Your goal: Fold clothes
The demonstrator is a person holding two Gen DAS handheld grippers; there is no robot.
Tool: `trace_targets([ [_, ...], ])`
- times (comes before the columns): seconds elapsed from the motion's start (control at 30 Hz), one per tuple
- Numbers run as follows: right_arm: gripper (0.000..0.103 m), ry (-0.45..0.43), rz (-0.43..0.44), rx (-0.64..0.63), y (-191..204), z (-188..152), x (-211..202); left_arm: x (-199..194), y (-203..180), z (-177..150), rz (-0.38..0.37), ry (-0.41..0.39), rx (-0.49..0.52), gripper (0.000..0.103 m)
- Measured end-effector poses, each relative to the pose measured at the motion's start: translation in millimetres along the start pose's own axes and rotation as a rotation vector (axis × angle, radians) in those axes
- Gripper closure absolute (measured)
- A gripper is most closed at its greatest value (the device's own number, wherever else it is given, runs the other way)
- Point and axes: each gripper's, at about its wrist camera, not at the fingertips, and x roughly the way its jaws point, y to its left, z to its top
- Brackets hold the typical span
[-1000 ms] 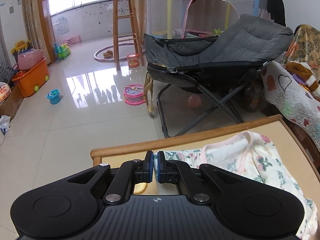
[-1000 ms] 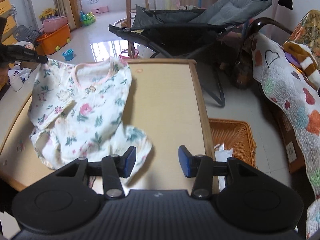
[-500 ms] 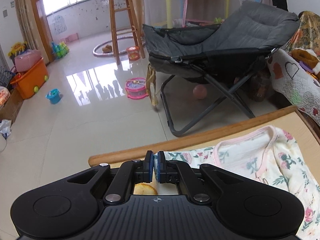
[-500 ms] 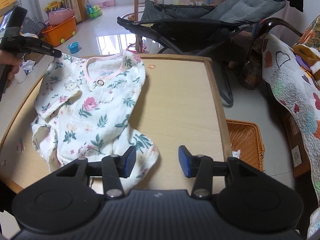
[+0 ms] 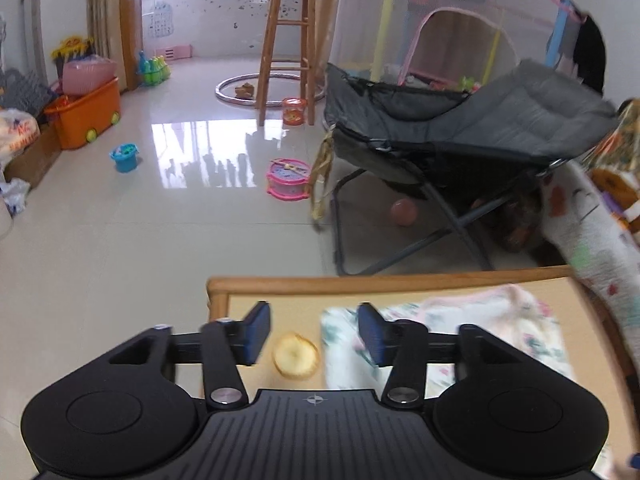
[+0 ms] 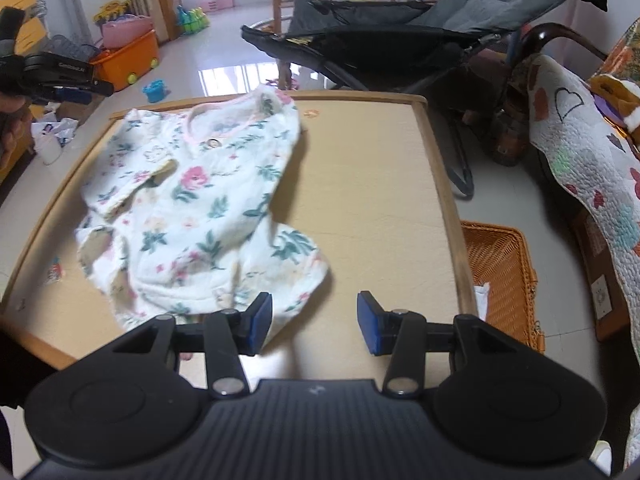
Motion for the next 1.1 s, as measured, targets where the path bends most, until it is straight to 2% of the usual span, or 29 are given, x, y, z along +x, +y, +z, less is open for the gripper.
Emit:
trace_targets([
  [0.17, 0.058, -0.051, 0.057, 0.002, 12.6, 7.5, -7.3, -28.6, -10.5, -40.4, -0.078, 0.024, -0.043, 0.046],
  [0.33, 0.061, -0.021, 0.086, -0.005, 32.4, 12.8, 1.1, -49.8, -23.7, -85.7, -0.156, 0.045, -0.085, 0.046],
  [0.47, 0.076, 0.007, 0.087, 0.002, 42.4, 12.0, 9.3, -53.7, -35.6, -120.5, -0.194, 0.085, -0.105, 0.046],
  [0.6, 0.081, 0.022, 0.058, 0.003, 45.3, 10.2, 15.0, -57.6, -42.7, -146.2, -0.230, 0.111, -0.087, 0.046],
  [0.8, 0.081, 0.053, 0.044, -0.014, 51.6, 8.8, 27.0, -64.0, -34.0, -158.5, -0.247, 0.110, -0.121, 0.046],
  [0.83, 0.083, 0.057, 0.042, -0.020, 53.4, 8.4, 28.9, -65.2, -31.3, -158.2, -0.246, 0.108, -0.129, 0.046],
  [0.87, 0.093, 0.061, 0.043, -0.029, 55.5, 8.0, 30.4, -66.8, -28.3, -157.7, -0.244, 0.105, -0.137, 0.046],
  [0.9, 0.097, 0.060, 0.046, -0.040, 57.5, 7.7, 30.6, -68.0, -25.7, -158.1, -0.243, 0.103, -0.145, 0.046],
  [1.1, 0.100, 0.019, 0.058, -0.107, 63.8, 14.6, 15.2, -72.3, -16.2, -156.4, -0.235, 0.104, -0.180, 0.046],
])
